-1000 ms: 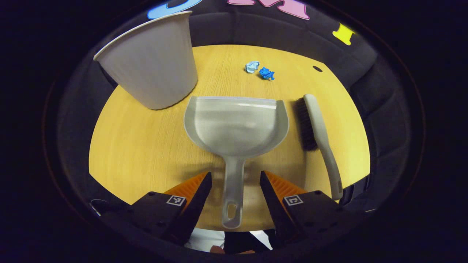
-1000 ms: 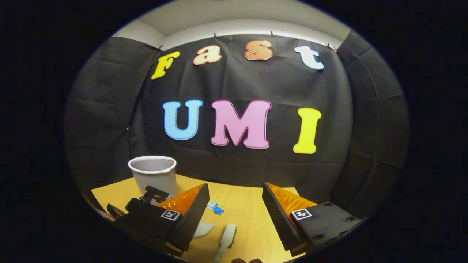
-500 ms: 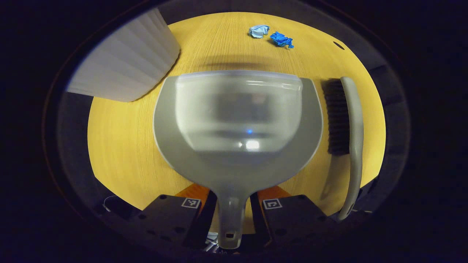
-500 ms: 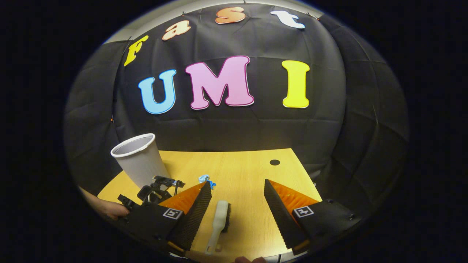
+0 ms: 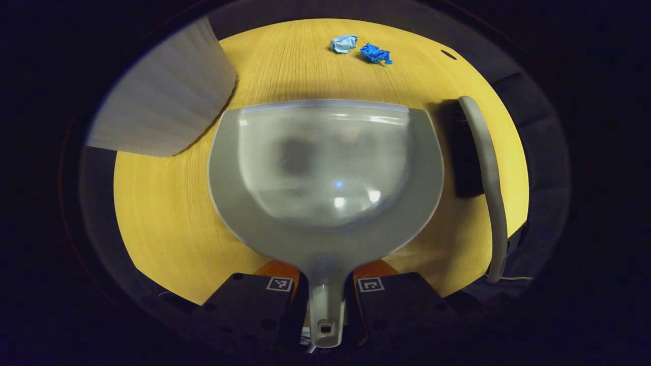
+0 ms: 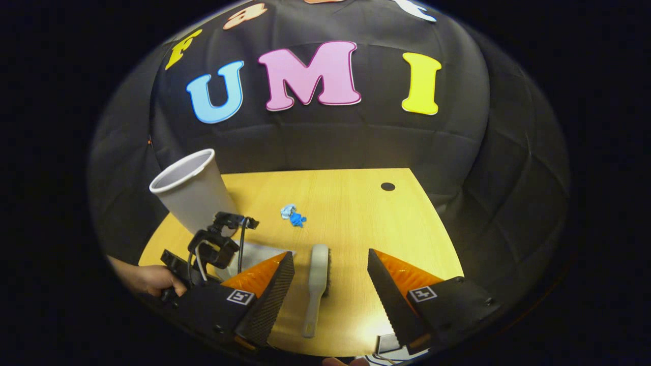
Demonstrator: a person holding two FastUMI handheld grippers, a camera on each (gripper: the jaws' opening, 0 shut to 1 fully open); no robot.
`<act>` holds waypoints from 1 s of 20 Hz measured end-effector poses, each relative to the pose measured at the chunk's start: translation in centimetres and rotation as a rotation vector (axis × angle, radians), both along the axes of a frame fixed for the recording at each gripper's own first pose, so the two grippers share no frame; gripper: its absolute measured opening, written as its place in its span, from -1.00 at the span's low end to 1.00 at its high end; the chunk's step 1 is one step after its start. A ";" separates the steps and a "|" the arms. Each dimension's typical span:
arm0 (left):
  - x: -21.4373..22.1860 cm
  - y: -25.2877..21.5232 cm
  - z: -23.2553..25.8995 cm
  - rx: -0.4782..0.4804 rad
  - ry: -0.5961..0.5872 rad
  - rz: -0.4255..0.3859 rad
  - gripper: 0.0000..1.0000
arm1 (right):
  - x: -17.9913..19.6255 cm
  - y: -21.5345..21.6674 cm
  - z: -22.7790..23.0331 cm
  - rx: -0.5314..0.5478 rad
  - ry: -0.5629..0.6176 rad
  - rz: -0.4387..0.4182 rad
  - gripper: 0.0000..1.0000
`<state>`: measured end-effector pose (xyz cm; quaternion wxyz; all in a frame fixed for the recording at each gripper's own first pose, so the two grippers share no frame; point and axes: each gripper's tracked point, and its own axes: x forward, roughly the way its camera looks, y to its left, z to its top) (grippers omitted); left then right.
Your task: Pick up the small broom and dustpan from the desktop, sweep the trash into the dustpan with the broom, and then empty the trash into the garbage bin.
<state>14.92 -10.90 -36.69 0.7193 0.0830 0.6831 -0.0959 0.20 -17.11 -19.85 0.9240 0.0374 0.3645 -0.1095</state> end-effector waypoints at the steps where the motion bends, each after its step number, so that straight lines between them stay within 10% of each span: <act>1: -0.1 0.3 -0.1 -0.009 -0.011 -0.009 -0.40 | -0.4 1.0 -0.6 0.020 0.053 0.000 0.87; 8: -1.2 2.0 -0.2 -0.137 -0.099 -0.018 -0.40 | -0.4 4.2 -7.5 0.035 0.327 -0.061 0.89; 12: -1.3 2.2 -0.2 -0.158 -0.114 -0.030 -0.41 | -3.5 5.5 -15.2 0.221 0.610 -0.220 0.92; 20: -1.4 2.3 -0.2 -0.163 -0.122 -0.033 -0.40 | -6.0 1.6 -20.7 0.065 0.815 -0.201 0.85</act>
